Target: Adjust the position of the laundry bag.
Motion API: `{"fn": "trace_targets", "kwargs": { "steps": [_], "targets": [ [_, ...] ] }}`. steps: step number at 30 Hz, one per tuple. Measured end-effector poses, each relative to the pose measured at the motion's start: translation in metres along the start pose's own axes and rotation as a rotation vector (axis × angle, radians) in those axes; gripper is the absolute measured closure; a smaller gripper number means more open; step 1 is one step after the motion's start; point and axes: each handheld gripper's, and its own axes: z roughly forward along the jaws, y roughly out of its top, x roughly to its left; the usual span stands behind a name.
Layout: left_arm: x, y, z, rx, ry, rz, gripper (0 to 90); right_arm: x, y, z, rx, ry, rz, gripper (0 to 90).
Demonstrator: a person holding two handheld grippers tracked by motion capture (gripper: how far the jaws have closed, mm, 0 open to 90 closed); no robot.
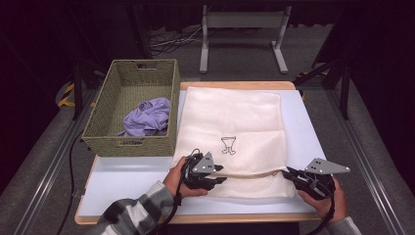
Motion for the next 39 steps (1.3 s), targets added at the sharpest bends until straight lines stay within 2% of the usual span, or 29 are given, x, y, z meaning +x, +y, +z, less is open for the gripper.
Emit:
{"fn": "trace_targets", "kwargs": {
  "steps": [6, 8, 10, 11, 14, 15, 17, 21, 26, 27, 30, 34, 36, 39],
  "targets": [
    [-0.006, 0.017, 0.021, -0.001, -0.051, 0.040, 66.4, 0.003, 0.003, 0.001, 0.002, -0.010, -0.015, 80.9],
    [-0.010, 0.028, 0.031, -0.012, -0.080, 0.062, 70.0, 0.004, 0.004, 0.001, 0.002, -0.011, -0.020, 80.9],
    [-0.012, 0.031, 0.035, -0.013, -0.088, 0.059, 71.1, 0.006, 0.005, 0.001, 0.001, -0.013, -0.025, 80.9],
    [-0.016, 0.039, 0.042, -0.013, -0.103, 0.078, 71.8, 0.006, 0.005, 0.000, 0.000, -0.013, -0.027, 80.9],
    [-0.021, 0.052, 0.055, -0.011, -0.116, 0.104, 74.6, 0.007, 0.005, 0.000, -0.002, -0.011, -0.030, 81.0],
    [-0.022, 0.056, 0.059, -0.013, -0.120, 0.093, 74.5, 0.008, 0.005, 0.000, -0.003, -0.014, -0.032, 80.9],
    [-0.022, 0.063, 0.067, -0.007, -0.131, 0.101, 76.3, 0.009, 0.006, 0.000, -0.005, -0.015, -0.037, 80.9],
    [-0.023, 0.075, 0.081, 0.013, -0.115, 0.095, 76.6, 0.010, 0.007, 0.000, -0.008, -0.012, -0.044, 80.9],
    [-0.023, 0.080, 0.088, 0.024, -0.113, 0.089, 76.5, 0.011, 0.007, -0.001, -0.012, -0.008, -0.049, 81.0],
    [-0.021, 0.081, 0.090, 0.014, -0.131, 0.079, 76.4, 0.012, 0.007, -0.001, -0.009, -0.010, -0.052, 81.0],
    [-0.021, 0.082, 0.091, 0.025, -0.115, 0.070, 76.4, 0.012, 0.007, 0.000, -0.009, -0.009, -0.056, 81.1],
    [-0.022, 0.084, 0.095, 0.011, -0.157, 0.071, 75.7, 0.014, 0.007, 0.000, -0.012, -0.008, -0.063, 81.2],
    [-0.024, 0.087, 0.097, 0.007, -0.158, 0.076, 75.6, 0.015, 0.008, 0.001, -0.011, -0.009, -0.071, 81.2],
    [-0.023, 0.090, 0.100, 0.000, -0.171, 0.040, 73.6, 0.018, 0.009, 0.001, -0.012, -0.016, -0.085, 81.3]
  ]
}}
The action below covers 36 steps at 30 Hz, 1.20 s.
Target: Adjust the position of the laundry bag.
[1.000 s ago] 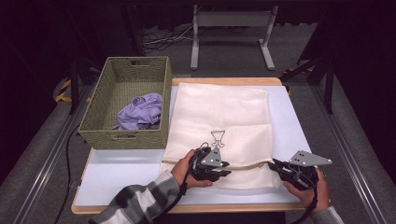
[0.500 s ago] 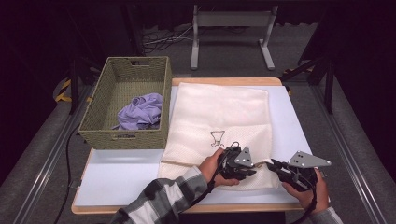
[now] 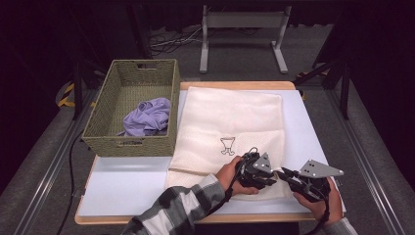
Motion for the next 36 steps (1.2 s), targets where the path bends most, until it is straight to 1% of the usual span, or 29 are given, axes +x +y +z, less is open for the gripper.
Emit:
{"fn": "trace_targets", "kwargs": {
  "steps": [1, 3, 4, 6, 7, 8, 9, 10, 11, 14, 16, 17, 18, 19, 20, 21, 22, 23, 24, 25, 26, 27, 28, 29, 30, 31, 33, 34, 36],
  "targets": [
    [0.000, 0.000, 0.000, 0.000, 0.000, 0.000, 71.2, 0.000, 0.000, 0.000, 0.000, 0.000, 0.000, 81.3],
    [0.000, 0.000, 0.002, -0.002, -0.008, -0.019, 65.1, -0.001, -0.001, -0.001, 0.005, -0.007, -0.001, 81.2],
    [-0.001, -0.001, 0.002, 0.000, -0.026, -0.042, 63.5, 0.000, -0.001, -0.001, 0.008, -0.009, -0.007, 81.3],
    [-0.001, -0.001, 0.001, -0.001, -0.032, -0.054, 62.6, 0.000, -0.001, -0.001, 0.008, -0.009, -0.010, 81.2],
    [-0.001, -0.001, 0.001, -0.001, -0.032, -0.054, 60.6, 0.000, -0.001, -0.001, 0.008, -0.009, -0.010, 81.2],
    [-0.001, -0.002, 0.001, -0.006, -0.049, -0.067, 60.6, 0.000, -0.001, -0.001, 0.009, -0.010, -0.012, 81.2],
    [0.000, -0.002, 0.000, -0.017, -0.062, -0.079, 57.5, 0.000, -0.001, -0.001, 0.004, -0.007, -0.012, 81.2],
    [0.000, -0.003, 0.000, -0.027, -0.078, -0.102, 55.6, 0.000, -0.001, -0.002, 0.005, -0.012, -0.016, 81.2],
    [0.000, -0.003, 0.000, -0.027, -0.078, -0.102, 55.0, 0.000, -0.001, -0.002, 0.005, -0.012, -0.016, 81.2],
    [0.003, -0.005, 0.001, -0.046, -0.105, -0.164, 54.7, 0.002, -0.001, -0.001, 0.006, -0.020, -0.030, 81.2],
    [0.003, -0.006, 0.000, -0.056, -0.105, -0.188, 54.7, 0.002, -0.002, -0.001, 0.005, -0.022, -0.035, 81.2],
    [0.003, -0.006, 0.000, -0.056, -0.105, -0.188, 54.8, 0.002, -0.002, -0.001, 0.005, -0.022, -0.035, 81.2],
    [0.003, -0.006, 0.000, -0.067, -0.102, -0.204, 55.3, 0.003, -0.002, -0.001, 0.004, -0.030, -0.050, 81.2],
    [0.003, -0.007, 0.000, -0.070, -0.102, -0.210, 55.3, 0.003, -0.002, -0.001, 0.004, -0.030, -0.050, 81.2],
    [0.004, -0.009, -0.001, -0.078, -0.102, -0.251, 58.5, 0.004, -0.001, -0.001, 0.005, -0.036, -0.065, 81.2],
    [0.004, -0.009, -0.001, -0.078, -0.102, -0.251, 58.9, 0.004, -0.001, -0.001, 0.005, -0.036, -0.065, 81.2],
    [0.005, -0.010, -0.001, -0.079, -0.100, -0.262, 58.9, 0.005, -0.001, -0.001, 0.004, -0.039, -0.072, 81.2],
    [0.004, -0.010, -0.002, -0.074, -0.081, -0.260, 61.1, 0.005, -0.002, -0.001, 0.000, -0.038, -0.075, 81.2],
    [0.005, -0.010, -0.002, -0.073, -0.078, -0.273, 65.6, 0.006, -0.001, 0.000, 0.003, -0.038, -0.080, 81.3],
    [0.005, -0.010, -0.002, -0.065, -0.064, -0.266, 67.3, 0.006, -0.001, 0.000, 0.001, -0.037, -0.081, 81.2],
    [0.005, -0.010, -0.002, -0.065, -0.064, -0.266, 69.3, 0.006, -0.001, 0.000, 0.001, -0.037, -0.081, 81.2],
    [0.004, -0.010, -0.002, -0.061, -0.036, -0.252, 72.8, 0.007, -0.002, 0.000, -0.007, -0.031, -0.085, 81.2],
    [0.005, -0.010, -0.002, -0.062, -0.025, -0.261, 75.0, 0.007, -0.002, 0.000, -0.009, -0.027, -0.088, 81.3],
    [0.005, -0.010, -0.002, -0.062, -0.025, -0.261, 77.7, 0.007, -0.002, 0.000, -0.009, -0.027, -0.088, 81.3],
    [0.006, -0.010, -0.003, -0.060, 0.007, -0.247, 77.7, 0.007, -0.002, 0.000, -0.010, -0.026, -0.092, 81.3],
    [0.006, -0.010, -0.002, -0.065, 0.012, -0.253, 80.4, 0.007, -0.001, 0.000, -0.011, -0.022, -0.093, 81.3],
    [0.007, -0.010, -0.001, -0.053, 0.015, -0.253, 80.9, 0.008, -0.002, 0.001, -0.012, -0.014, -0.093, 81.5],
    [0.006, -0.009, 0.001, -0.050, 0.038, -0.248, 80.5, 0.009, -0.002, 0.002, -0.009, -0.011, -0.096, 81.7],
    [0.005, -0.008, 0.003, -0.036, 0.056, -0.238, 80.5, 0.009, -0.003, 0.003, -0.004, -0.003, -0.101, 81.8]
  ]
}}
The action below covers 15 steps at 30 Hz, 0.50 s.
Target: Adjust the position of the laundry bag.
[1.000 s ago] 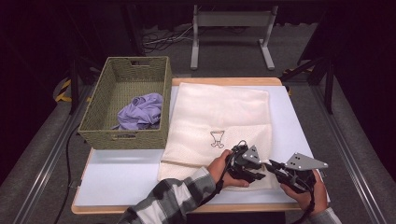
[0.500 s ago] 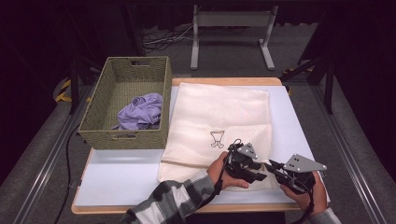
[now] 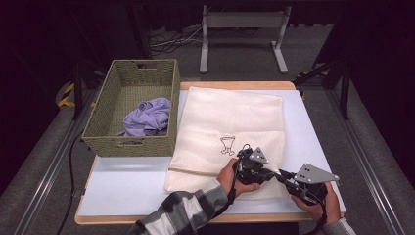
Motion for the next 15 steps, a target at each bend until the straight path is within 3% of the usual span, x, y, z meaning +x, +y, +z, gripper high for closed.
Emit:
{"fn": "trace_targets", "kwargs": {
  "steps": [8, 10, 12, 15],
  "targets": [
    [-0.0021, 0.0025, 0.0017, 0.016, 0.042, 0.035, 82.7, -0.0018, -0.0008, 0.0003, 0.000, 0.006, 0.026, 82.1],
    [-0.0007, 0.0020, 0.0013, 0.007, 0.031, 0.029, 87.1, -0.0026, -0.0012, -0.0004, 0.000, 0.007, 0.029, 82.3],
    [-0.0025, 0.0024, 0.0009, 0.017, 0.048, 0.057, 87.4, -0.0028, -0.0019, -0.0005, 0.000, 0.007, 0.029, 82.4],
    [-0.0011, 0.0024, -0.0001, 0.019, 0.040, 0.071, 87.5, -0.0027, -0.0020, -0.0008, 0.002, 0.003, 0.027, 82.5]
  ]
}}
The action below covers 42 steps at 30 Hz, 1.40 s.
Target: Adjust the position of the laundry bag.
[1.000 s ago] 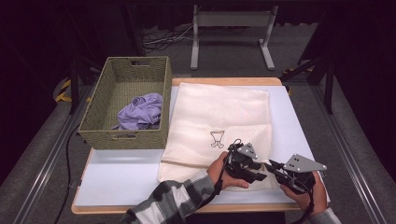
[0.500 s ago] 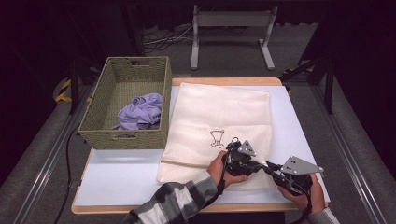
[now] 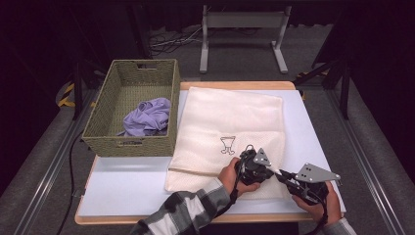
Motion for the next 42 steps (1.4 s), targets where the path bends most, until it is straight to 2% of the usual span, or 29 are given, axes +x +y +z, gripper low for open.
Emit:
{"fn": "trace_targets", "kwargs": {
  "steps": [8, 14, 29, 40, 42],
  "targets": [
    [0.002, -0.001, -0.002, 0.018, -0.012, 0.030, 87.7, 0.000, -0.001, -0.001, -0.002, -0.027, 0.002, 83.7],
    [0.004, -0.003, -0.003, 0.026, -0.034, 0.028, 87.7, -0.002, -0.002, -0.002, -0.010, -0.041, 0.009, 83.9],
    [0.007, -0.010, -0.007, 0.031, -0.044, 0.029, 87.7, -0.003, -0.004, -0.005, -0.021, -0.049, 0.036, 84.0],
    [0.010, -0.019, -0.013, 0.038, -0.035, 0.018, 87.7, -0.006, -0.005, -0.006, -0.033, -0.058, 0.057, 84.0],
    [0.009, -0.021, -0.015, 0.045, -0.028, 0.028, 87.7, -0.006, -0.005, -0.006, -0.033, -0.059, 0.058, 84.1]
  ]
}}
